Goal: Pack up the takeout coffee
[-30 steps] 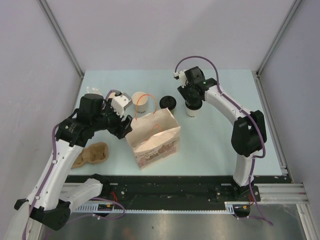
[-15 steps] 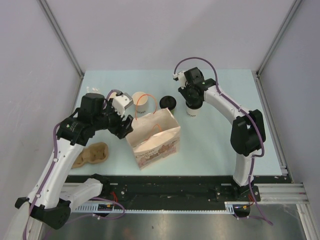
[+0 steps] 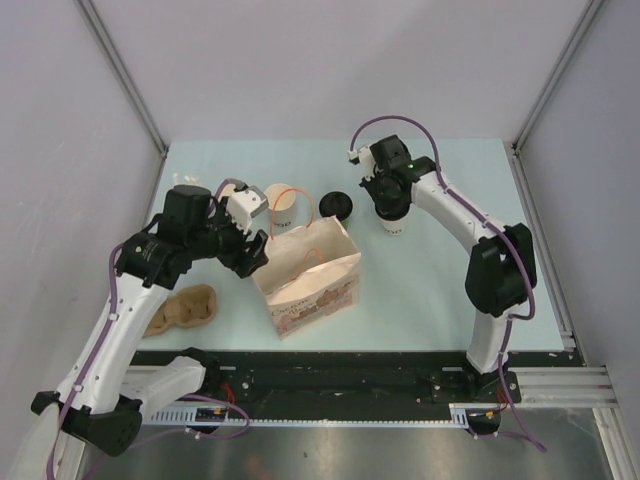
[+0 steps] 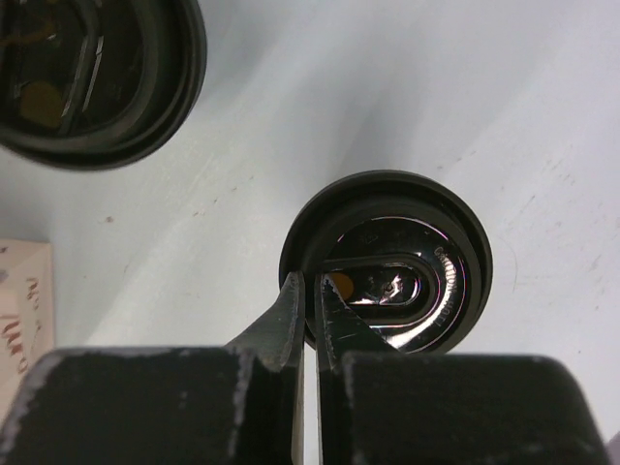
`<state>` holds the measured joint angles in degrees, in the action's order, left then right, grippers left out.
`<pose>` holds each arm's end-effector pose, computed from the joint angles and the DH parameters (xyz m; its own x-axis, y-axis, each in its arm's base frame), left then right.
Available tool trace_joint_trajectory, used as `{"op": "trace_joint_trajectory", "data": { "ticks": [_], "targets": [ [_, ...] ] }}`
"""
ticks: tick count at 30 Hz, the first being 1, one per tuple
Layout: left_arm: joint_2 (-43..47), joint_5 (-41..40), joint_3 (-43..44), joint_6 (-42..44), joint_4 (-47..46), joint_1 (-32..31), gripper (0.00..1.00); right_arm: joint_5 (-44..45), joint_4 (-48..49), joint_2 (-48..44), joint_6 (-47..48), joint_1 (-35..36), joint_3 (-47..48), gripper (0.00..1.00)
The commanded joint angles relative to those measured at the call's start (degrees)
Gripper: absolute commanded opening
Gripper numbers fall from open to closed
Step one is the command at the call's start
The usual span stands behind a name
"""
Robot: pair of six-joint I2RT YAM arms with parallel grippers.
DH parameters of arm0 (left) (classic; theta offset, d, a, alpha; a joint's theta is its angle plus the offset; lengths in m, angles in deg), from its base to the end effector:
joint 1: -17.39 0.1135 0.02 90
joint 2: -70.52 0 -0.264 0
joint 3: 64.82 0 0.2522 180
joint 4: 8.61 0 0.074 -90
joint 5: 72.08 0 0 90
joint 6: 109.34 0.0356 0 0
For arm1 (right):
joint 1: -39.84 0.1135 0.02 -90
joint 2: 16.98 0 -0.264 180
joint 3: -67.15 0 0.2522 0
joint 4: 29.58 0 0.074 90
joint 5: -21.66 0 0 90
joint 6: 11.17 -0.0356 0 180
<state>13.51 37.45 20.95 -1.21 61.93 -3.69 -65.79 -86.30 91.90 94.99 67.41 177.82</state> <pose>0.1614 -0.0750 0.3846 -0.4130 0.4735 -0.7780 0.7367 0.6760 0.0204 0.3734 0.1932 0.2815 -0.5745 -0.6136 -0.5417 -0.6243 0.7565 -0.1949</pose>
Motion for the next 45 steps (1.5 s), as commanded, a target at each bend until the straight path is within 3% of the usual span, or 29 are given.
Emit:
{"op": "trace_joint_trajectory", "data": {
  "ticks": [1,7,12,22,26,33,41,45],
  "targets": [
    [0.1,0.5,2.2,0.3,-0.2,0.3,0.8,0.9,-5.2,-10.1,-2.4,0.8,1.4,0.0],
    [0.5,-0.6,2.3,-0.5,-0.3,0.4,0.8,0.4,-10.3,-21.5,-7.6,2.7,2.5,0.0],
    [1.4,-1.6,2.1,-1.1,-0.3,0.4,0.81,2.5,-15.5,-27.1,-10.4,10.6,8.7,0.0],
    [3.7,-0.7,-0.6,-1.8,-0.2,1.6,0.79,11.1,-26.3,-25.7,-14.3,32.8,24.9,0.0],
    [4.8,-0.6,-1.4,-1.4,-0.2,1.7,0.78,10.2,-26.4,-23.0,-13.3,37.5,29.1,0.0],
    [2.4,2.1,-2.4,-1.5,-0.3,1.7,0.65,0.6,-25.6,-14.8,-10.2,39.2,37.0,0.0],
    [2.6,2.2,-2.0,-1.5,-0.3,1.7,0.35,-7.7,-23.1,-10.2,-7.6,39.4,35.3,0.0],
    [2.1,3.5,-2.0,-1.1,-0.4,1.7,0.25,-12.8,-20.7,-9.8,-5.2,39.4,32.9,0.0]
  ]
}}
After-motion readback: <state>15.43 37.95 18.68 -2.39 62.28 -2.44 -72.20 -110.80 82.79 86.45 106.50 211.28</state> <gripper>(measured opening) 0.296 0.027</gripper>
